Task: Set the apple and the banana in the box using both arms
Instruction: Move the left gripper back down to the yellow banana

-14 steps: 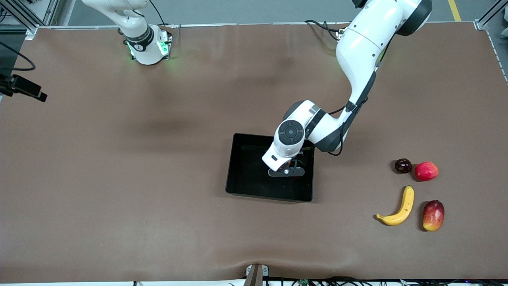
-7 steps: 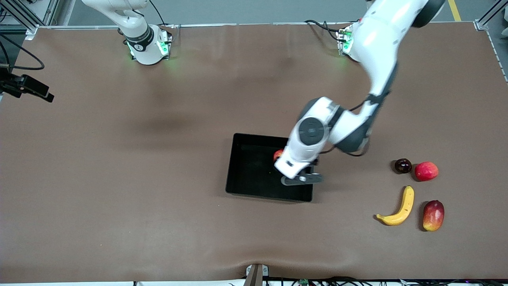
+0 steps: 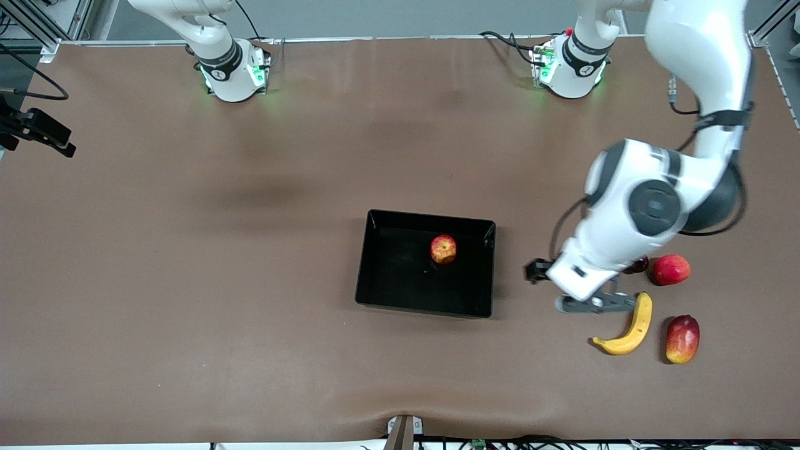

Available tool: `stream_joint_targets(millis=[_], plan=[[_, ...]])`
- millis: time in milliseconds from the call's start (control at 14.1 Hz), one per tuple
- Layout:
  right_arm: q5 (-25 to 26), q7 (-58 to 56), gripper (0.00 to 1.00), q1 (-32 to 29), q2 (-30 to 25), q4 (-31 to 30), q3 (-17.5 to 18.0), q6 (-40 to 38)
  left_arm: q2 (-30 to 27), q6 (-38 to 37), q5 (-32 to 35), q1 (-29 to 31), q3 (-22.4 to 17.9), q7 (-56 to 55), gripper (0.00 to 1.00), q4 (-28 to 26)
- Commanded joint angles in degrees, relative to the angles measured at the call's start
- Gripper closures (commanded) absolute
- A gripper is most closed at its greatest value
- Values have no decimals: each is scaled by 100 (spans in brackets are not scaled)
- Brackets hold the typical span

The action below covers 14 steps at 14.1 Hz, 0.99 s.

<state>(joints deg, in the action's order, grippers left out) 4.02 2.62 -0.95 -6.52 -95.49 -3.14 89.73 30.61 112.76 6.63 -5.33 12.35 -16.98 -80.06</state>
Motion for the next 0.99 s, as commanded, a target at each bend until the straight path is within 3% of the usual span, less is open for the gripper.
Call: stream_joint_targets(millis=[0,283,921], plan=[[90,2,0,-19,177,206,-73,-131,6,-8,-56,505,31,930,0,-167],[-208,2,0,-150,221,293,-90,-87,506,377,1031,884,30,1565,0,-167],[-235,-279,0,-230,353,531,-82,-122,1395,2073,1130,1587,22,4386,0,-150]])
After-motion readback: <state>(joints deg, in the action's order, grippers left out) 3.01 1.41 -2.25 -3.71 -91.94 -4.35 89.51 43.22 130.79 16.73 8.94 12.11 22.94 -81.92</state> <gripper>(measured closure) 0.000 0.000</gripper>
